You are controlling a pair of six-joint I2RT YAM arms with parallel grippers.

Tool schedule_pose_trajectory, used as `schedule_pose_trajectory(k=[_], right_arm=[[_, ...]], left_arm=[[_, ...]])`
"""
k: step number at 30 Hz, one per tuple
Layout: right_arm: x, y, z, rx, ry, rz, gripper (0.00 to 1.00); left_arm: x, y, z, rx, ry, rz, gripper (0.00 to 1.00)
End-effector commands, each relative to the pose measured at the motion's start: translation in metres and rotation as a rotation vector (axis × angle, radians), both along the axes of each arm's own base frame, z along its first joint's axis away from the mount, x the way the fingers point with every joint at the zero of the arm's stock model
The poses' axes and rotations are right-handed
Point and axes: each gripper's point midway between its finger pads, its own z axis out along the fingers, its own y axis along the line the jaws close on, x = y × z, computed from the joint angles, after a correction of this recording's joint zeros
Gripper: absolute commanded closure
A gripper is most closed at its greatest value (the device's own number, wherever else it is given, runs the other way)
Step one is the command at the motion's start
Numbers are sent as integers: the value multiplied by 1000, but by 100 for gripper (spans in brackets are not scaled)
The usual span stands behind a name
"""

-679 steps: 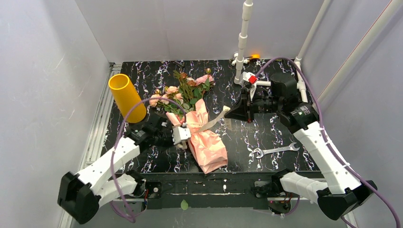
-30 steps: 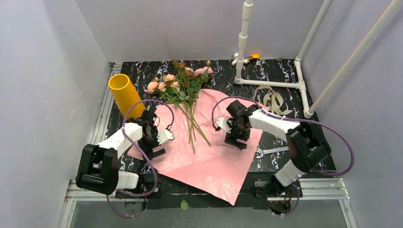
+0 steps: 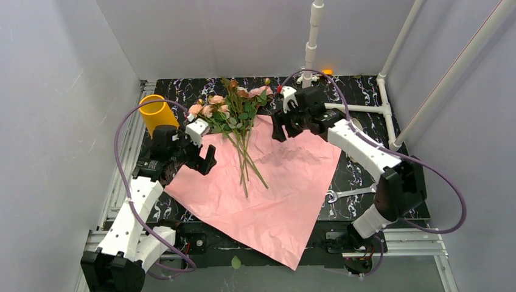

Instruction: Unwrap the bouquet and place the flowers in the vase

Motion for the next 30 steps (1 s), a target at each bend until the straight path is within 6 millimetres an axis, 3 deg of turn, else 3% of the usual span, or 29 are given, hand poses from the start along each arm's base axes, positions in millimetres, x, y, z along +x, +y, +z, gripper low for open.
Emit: schedule_pose_trajectory(k=[1, 6, 11, 20, 30], right_arm=[[57, 60, 31, 277, 29, -376, 29], [74, 84, -8, 194, 103, -481, 31], [96, 90, -49, 142, 131, -561, 41], [113, 115, -81, 148, 189, -555, 43], [118, 119, -117, 109, 236, -585, 45]], left_arm=[[16, 10, 24, -113, -99, 220, 2], [17, 12, 27, -130, -102, 257, 2], [17, 11, 27, -139, -94, 261, 2], [17, 9, 24, -143, -74, 258, 2], [19, 10, 23, -137, -77, 263, 2]])
